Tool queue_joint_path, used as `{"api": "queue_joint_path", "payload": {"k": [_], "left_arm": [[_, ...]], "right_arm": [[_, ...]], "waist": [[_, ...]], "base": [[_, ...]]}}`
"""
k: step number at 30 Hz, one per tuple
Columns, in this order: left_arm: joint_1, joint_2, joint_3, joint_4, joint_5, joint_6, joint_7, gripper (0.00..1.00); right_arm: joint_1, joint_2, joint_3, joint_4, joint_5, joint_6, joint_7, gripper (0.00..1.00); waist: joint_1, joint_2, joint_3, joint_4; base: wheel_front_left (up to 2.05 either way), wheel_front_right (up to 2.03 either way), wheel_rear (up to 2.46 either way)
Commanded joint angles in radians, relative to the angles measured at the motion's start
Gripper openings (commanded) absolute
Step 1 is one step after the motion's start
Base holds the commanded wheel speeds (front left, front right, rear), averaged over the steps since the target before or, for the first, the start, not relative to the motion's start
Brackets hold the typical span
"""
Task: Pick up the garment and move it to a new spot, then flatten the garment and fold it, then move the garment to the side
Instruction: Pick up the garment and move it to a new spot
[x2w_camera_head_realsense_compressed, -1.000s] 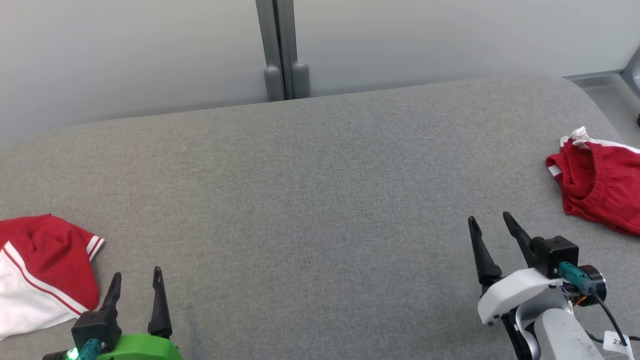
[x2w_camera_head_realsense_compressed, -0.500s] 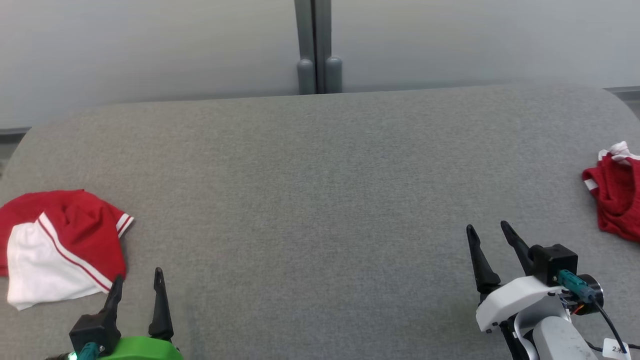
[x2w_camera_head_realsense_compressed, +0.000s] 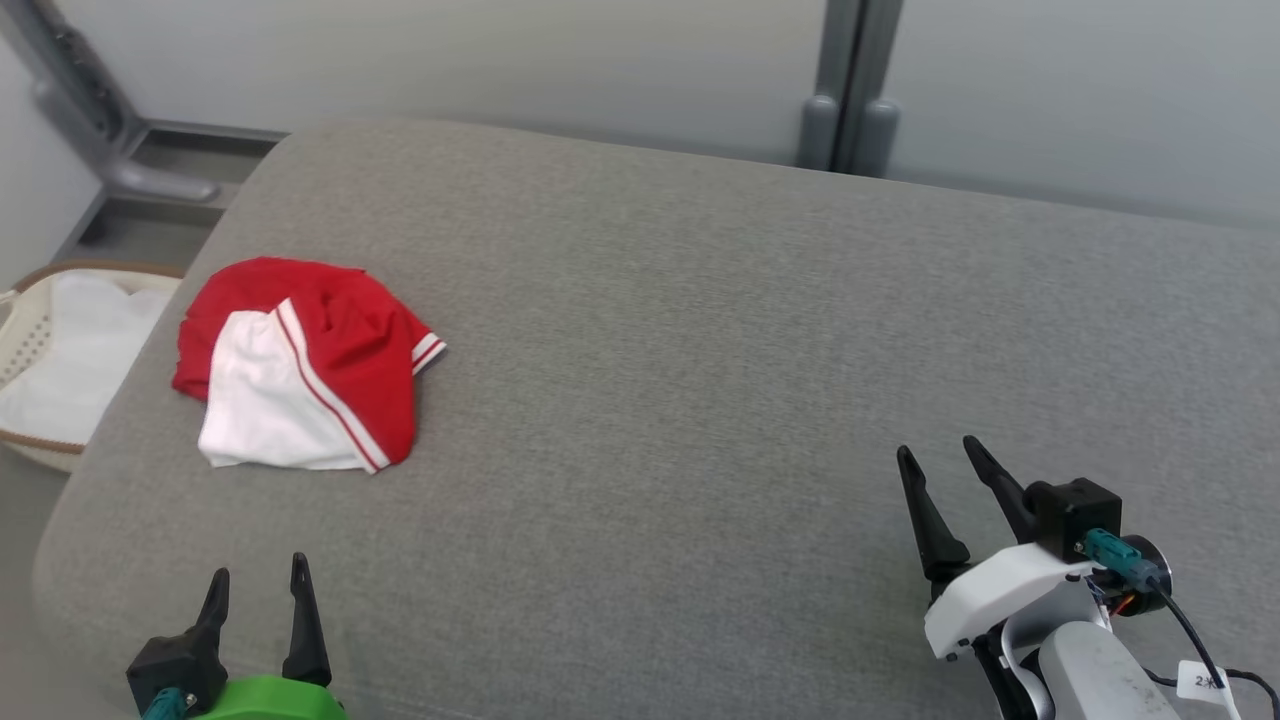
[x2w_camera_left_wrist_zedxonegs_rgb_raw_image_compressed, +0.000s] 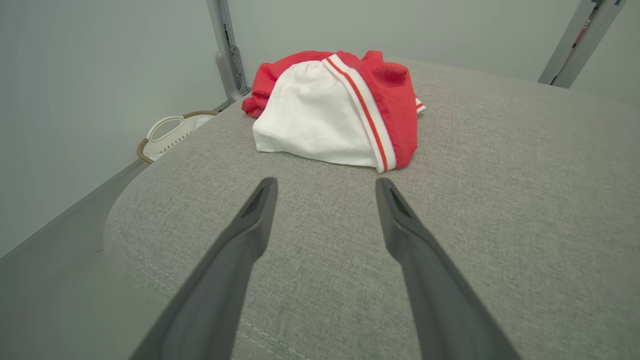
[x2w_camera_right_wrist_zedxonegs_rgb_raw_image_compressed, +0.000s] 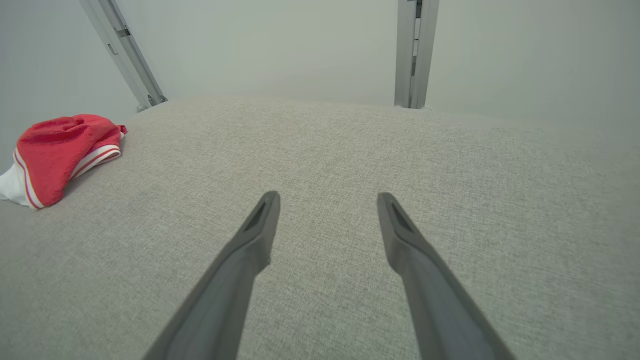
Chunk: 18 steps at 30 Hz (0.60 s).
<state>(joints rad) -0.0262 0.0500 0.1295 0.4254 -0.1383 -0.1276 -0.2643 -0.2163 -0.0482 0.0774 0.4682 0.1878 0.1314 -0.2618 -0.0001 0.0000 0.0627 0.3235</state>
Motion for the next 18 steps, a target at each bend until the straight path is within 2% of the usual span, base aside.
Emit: {"api": "queue_joint_path", "payload": {"k": [1,7,14,18], "left_arm": [[0.003,0.003,0.006,0.004,0.0,0.0,0.0,1.0],[0.019,0.002,0.034,0.017,-0.009,0.011,0.0,1.0],[0.018,0.002,0.049,0.039,-0.042,0.01,0.0,1.0],[-0.035,0.003,0.049,0.083,-0.046,0.003,0.0,1.0]], "right_arm": [[-0.007,-0.005,-0.003,0.006,0.009,-0.002,-0.004,1.0],[-0.014,-0.005,0.014,0.024,0.008,-0.002,-0.004,1.0],[-0.029,-0.006,0.039,0.036,0.006,-0.002,-0.004,1.0],[-0.036,-0.006,0.036,0.032,-0.006,-0.002,-0.004,1.0]], "waist": [[0.0001,0.0,0.011,0.127],[0.0001,0.0,0.002,0.207],[0.0001,0.0,0.012,0.213],[0.0001,0.0,0.027,0.2]], "base": [[0.0,0.0,0.0],[0.0,0.0,0.0],[0.0,0.0,0.0],[0.0,0.0,0.0]]}}
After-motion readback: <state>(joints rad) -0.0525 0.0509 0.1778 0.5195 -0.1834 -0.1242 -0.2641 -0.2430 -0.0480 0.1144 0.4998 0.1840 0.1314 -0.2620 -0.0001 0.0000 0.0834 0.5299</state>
